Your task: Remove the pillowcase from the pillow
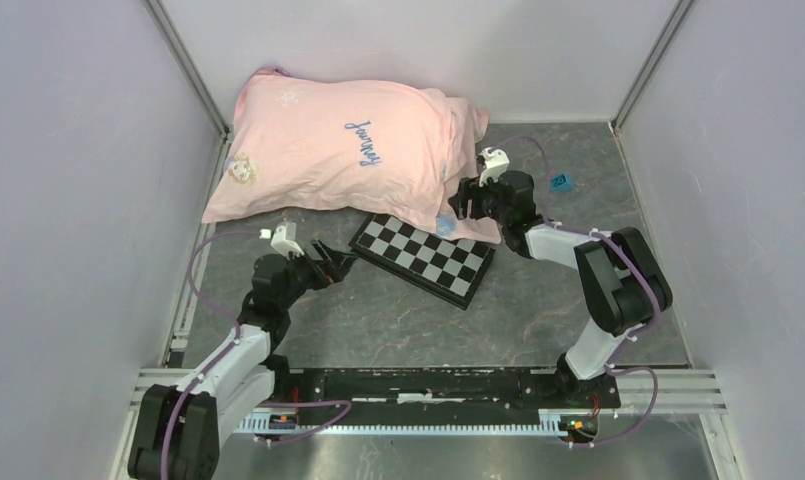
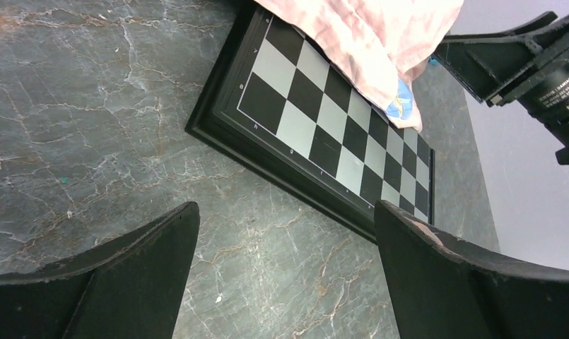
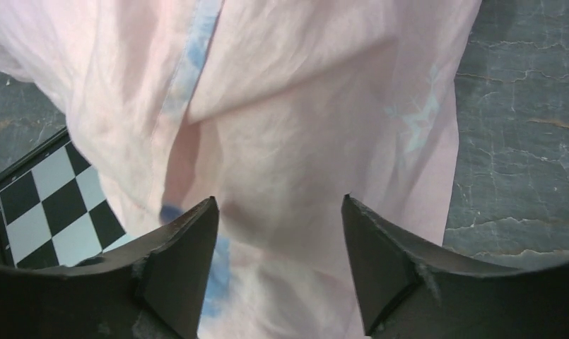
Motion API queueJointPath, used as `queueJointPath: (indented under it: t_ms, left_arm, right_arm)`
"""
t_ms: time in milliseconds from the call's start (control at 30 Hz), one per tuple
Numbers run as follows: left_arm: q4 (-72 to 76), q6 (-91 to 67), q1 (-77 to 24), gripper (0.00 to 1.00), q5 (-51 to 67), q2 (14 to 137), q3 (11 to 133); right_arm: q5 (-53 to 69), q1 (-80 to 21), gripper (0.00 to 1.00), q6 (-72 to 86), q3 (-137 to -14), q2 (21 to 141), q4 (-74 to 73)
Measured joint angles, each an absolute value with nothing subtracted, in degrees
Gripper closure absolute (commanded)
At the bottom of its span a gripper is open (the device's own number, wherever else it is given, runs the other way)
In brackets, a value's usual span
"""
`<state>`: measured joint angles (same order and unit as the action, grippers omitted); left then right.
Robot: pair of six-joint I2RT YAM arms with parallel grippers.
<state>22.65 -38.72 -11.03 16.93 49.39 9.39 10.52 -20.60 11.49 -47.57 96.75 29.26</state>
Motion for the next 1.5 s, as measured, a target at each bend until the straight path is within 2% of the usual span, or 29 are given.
queueJointPath:
  t_ms: [67, 200, 233, 500, 800, 1100, 1267, 1500]
  left_arm:
    - [22.94, -38.72, -11.03, 0.00, 17.12, 49.84, 9.41]
    - [23.14, -38.68, -11.16, 0.01, 17.80, 50.41, 9.50]
    - [23.33, -38.48, -11.38, 0.01, 18.31, 50.52, 9.52]
    - [21.71, -37.12, -17.39, 0.03, 16.80, 50.96, 13.17]
    - [7.94, -35.92, -27.81, 0.08, 5.06, 50.06, 29.74]
    - [-8.36, -31.88, -36.40, 0.13, -4.89, 53.71, 45.45]
    - [-15.51, -26.85, -42.89, 0.11, -10.55, 61.30, 53.69]
    - [-22.65, -20.45, -51.68, 0.12, -20.08, 81.67, 68.47]
  right_arm:
    - [10.50, -20.60, 0.51, 11.40, -49.01, 98.30, 29.10]
    - [10.70, -20.60, 0.94, 10.96, -49.52, 99.81, 28.86]
    - [10.79, -20.60, 1.00, 10.85, -49.52, 99.88, 28.75]
    - [11.35, -21.50, 1.00, 9.82, -47.59, 95.11, 28.18]
    - [10.57, -26.94, 1.00, 7.20, -45.89, 79.94, 23.88]
    - [9.85, -35.00, 1.00, 7.90, -34.59, 67.24, 18.76]
    - [7.60, -37.82, 1.00, 10.33, -25.98, 64.88, 19.42]
    - [3.95, -37.87, 1.00, 12.78, -22.48, 64.88, 20.64]
